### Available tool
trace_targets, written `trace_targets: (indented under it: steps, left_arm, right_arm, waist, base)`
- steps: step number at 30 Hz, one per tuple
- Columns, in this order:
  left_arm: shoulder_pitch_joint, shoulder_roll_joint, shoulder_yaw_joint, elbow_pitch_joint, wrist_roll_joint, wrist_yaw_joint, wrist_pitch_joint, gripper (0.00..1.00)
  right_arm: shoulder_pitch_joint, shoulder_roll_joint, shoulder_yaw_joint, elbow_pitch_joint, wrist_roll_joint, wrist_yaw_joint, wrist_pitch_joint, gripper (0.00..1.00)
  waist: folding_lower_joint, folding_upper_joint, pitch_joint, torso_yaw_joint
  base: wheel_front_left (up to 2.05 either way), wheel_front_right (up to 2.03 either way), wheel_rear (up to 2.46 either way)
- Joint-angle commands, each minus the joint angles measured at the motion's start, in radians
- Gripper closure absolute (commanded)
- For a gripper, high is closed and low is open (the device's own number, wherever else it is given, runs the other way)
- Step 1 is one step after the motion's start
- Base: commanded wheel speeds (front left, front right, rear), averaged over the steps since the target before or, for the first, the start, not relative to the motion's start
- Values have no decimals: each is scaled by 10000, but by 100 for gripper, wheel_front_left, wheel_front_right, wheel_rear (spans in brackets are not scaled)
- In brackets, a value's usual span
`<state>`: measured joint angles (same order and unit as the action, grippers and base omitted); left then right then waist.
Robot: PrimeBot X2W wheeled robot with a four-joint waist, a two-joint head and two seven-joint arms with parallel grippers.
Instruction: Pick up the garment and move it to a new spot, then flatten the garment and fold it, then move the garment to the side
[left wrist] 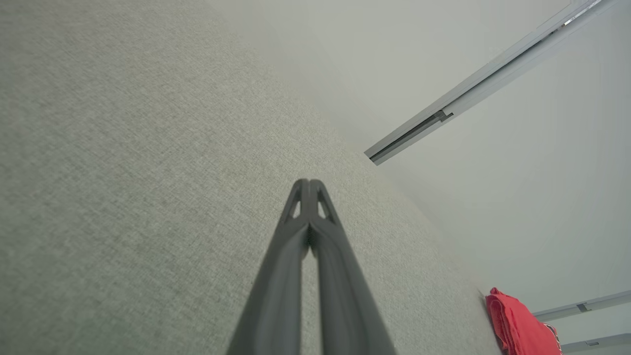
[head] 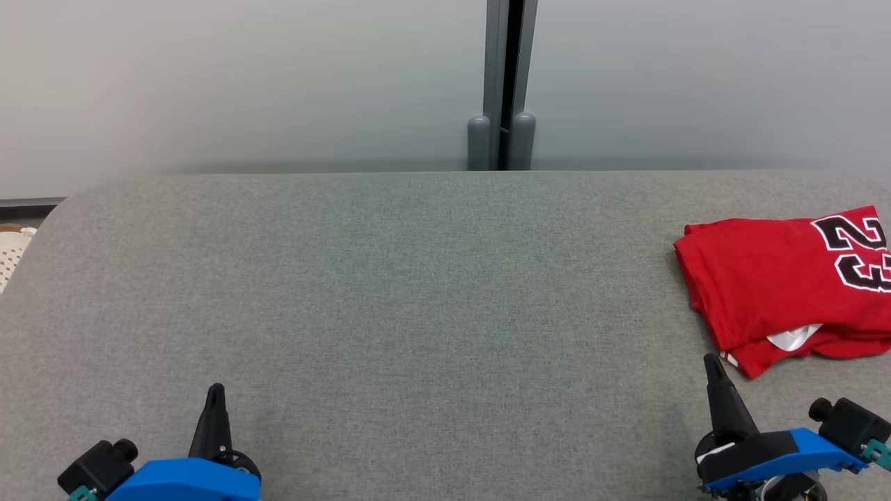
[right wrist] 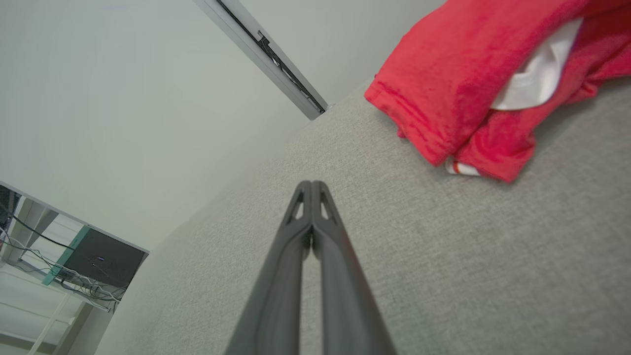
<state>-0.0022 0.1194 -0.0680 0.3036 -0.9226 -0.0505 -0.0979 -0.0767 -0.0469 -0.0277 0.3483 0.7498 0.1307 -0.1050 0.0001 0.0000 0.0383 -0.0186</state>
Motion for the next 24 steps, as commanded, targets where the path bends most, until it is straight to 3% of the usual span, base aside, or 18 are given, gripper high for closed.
trace_targets:
  steps: [1,24]
  left_arm:
    - [-258,4,129,-169,-204,-41,45,100]
    - [-565,-224,718,-327,-2459,-312,752,100]
  right_arm:
    - [-197,-29,-49,-175,272,0,57,100]
    - [-279,-37,-331,-486,3089,1,781,100]
  waist:
    - [0,0,-2,1]
    - [0,0,-91,48]
  base:
    - [0,0,0]
    - [0,0,0]
